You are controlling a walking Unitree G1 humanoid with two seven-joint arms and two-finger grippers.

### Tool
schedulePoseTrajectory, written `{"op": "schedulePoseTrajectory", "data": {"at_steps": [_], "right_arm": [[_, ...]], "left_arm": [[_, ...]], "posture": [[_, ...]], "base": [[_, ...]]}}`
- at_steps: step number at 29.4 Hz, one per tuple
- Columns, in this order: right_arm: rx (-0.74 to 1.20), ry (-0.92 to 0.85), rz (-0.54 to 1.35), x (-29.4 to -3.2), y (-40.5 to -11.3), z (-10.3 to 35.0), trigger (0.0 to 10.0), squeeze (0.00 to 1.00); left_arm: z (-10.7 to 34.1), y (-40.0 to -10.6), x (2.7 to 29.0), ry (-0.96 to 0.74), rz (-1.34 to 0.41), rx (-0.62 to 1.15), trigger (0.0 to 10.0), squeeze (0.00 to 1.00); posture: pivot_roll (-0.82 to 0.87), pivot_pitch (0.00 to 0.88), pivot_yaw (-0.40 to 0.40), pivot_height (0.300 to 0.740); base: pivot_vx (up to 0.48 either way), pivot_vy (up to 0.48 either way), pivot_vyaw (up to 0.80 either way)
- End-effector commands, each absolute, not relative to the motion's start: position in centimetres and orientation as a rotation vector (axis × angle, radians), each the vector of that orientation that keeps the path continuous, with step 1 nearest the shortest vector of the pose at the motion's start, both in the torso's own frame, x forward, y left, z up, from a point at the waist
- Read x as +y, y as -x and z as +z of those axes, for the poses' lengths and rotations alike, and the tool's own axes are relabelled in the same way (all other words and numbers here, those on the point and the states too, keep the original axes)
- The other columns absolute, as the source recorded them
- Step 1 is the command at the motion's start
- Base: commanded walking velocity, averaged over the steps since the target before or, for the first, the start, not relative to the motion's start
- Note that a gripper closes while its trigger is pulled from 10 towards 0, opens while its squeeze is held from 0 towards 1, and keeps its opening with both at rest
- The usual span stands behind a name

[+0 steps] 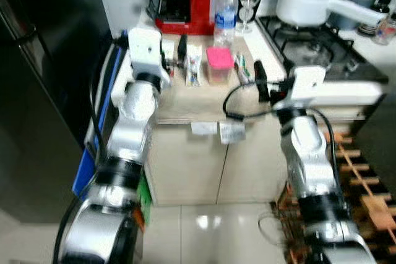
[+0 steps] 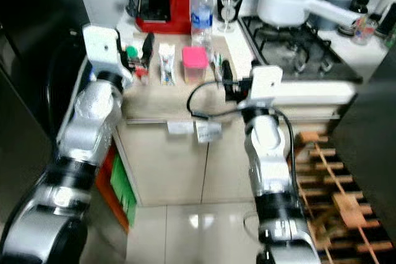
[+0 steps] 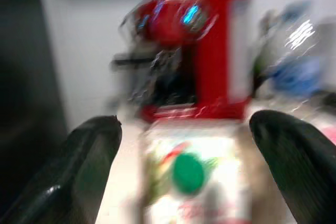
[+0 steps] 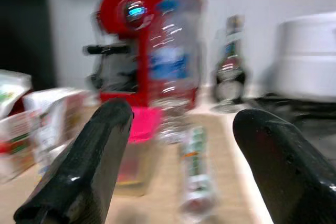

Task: Restocking fridge

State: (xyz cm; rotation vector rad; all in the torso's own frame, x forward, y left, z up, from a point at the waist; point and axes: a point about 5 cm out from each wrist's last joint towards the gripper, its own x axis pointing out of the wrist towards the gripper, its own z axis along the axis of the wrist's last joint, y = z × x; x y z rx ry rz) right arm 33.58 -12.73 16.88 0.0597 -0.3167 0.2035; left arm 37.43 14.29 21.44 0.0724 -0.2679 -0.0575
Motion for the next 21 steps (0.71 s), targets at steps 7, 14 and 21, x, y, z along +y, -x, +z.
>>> {"op": "schedulePoseTrajectory", "data": {"at_steps": [7, 14, 21], "right_arm": [[-0.326, -0.049, 0.195, -13.1, -33.2, 17.1, 10.0, 0.00], [-0.362, -0.048, 0.167, -13.4, -32.9, 17.8, 10.0, 0.00], [-0.471, -0.042, 0.113, -14.4, -32.6, 20.6, 10.0, 0.00]], "left_arm": [[22.2, -38.4, 14.7, -0.064, -0.052, -0.246, 10.0, 0.00], [22.3, -37.9, 14.1, -0.036, -0.075, -0.293, 10.0, 0.00], [23.1, -36.7, 13.1, 0.063, -0.139, -0.374, 10.0, 1.00]], "posture": [[-0.07, 0.000, 0.035, 0.740], [-0.07, 0.000, 0.031, 0.740], [-0.07, 0.000, 0.028, 0.740]], "base": [[0.000, 0.000, 0.00], [0.000, 0.000, 0.00], [0.000, 0.000, 0.00]]}}
